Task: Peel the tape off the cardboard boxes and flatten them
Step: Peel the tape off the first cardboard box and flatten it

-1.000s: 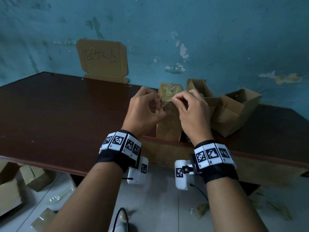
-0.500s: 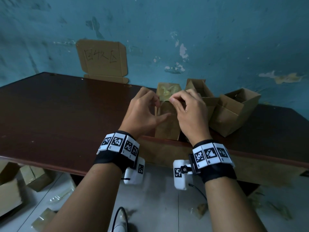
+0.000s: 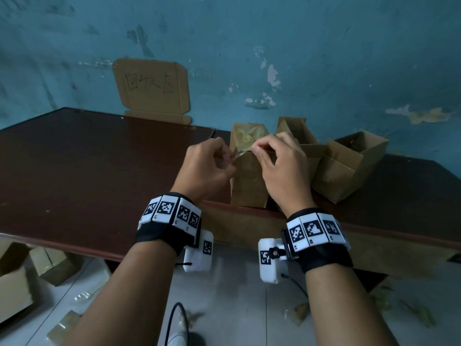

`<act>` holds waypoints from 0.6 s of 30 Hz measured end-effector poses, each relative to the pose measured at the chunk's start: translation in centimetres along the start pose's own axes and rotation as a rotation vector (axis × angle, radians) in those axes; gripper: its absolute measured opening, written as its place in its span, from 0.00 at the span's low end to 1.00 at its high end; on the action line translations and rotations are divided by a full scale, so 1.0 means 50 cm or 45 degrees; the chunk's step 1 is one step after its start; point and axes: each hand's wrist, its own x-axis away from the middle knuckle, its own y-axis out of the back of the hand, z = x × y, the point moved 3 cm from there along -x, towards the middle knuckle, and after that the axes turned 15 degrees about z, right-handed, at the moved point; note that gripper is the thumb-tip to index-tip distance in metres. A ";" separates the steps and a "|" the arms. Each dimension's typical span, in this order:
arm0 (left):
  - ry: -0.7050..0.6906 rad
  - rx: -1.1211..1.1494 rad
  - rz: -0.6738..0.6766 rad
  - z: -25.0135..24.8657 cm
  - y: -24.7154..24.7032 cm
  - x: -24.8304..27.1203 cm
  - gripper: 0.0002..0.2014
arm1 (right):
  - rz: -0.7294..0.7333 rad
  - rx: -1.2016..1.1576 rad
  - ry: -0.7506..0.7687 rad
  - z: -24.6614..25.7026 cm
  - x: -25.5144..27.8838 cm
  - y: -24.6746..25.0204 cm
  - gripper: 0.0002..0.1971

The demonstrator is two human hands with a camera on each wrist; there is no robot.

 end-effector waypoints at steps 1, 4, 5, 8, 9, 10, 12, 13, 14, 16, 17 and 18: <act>0.022 0.020 -0.002 0.001 0.001 0.000 0.07 | 0.002 -0.001 0.003 0.002 0.001 0.001 0.05; 0.065 0.037 -0.016 0.001 0.005 0.002 0.11 | 0.020 0.009 0.007 0.008 0.003 0.002 0.04; 0.069 0.051 -0.030 0.000 0.007 0.004 0.13 | 0.026 0.012 0.005 0.010 0.004 0.002 0.03; 0.086 0.092 -0.066 -0.004 0.014 0.006 0.14 | 0.057 0.032 -0.015 0.010 0.004 0.000 0.06; 0.084 0.106 -0.081 -0.005 0.014 0.007 0.13 | 0.066 0.036 -0.022 0.010 0.005 0.000 0.08; 0.080 0.119 -0.100 -0.007 0.014 0.008 0.13 | 0.070 0.037 -0.025 0.011 0.006 0.000 0.08; 0.083 0.144 -0.134 -0.011 0.016 0.010 0.12 | 0.072 0.027 -0.023 0.013 0.006 -0.001 0.09; 0.088 0.157 -0.144 -0.013 0.015 0.011 0.12 | 0.078 0.022 -0.027 0.014 0.007 -0.001 0.10; 0.095 0.166 -0.151 -0.015 0.015 0.011 0.12 | 0.087 0.021 -0.033 0.014 0.007 -0.002 0.10; 0.097 0.199 -0.156 -0.020 0.014 0.010 0.12 | 0.094 0.027 -0.040 0.016 0.007 -0.003 0.11; 0.096 0.216 -0.160 -0.018 0.014 0.008 0.12 | 0.089 0.039 -0.040 0.016 0.007 -0.003 0.11; 0.094 0.224 -0.164 -0.017 0.014 0.007 0.12 | 0.081 0.054 -0.037 0.016 0.006 -0.004 0.10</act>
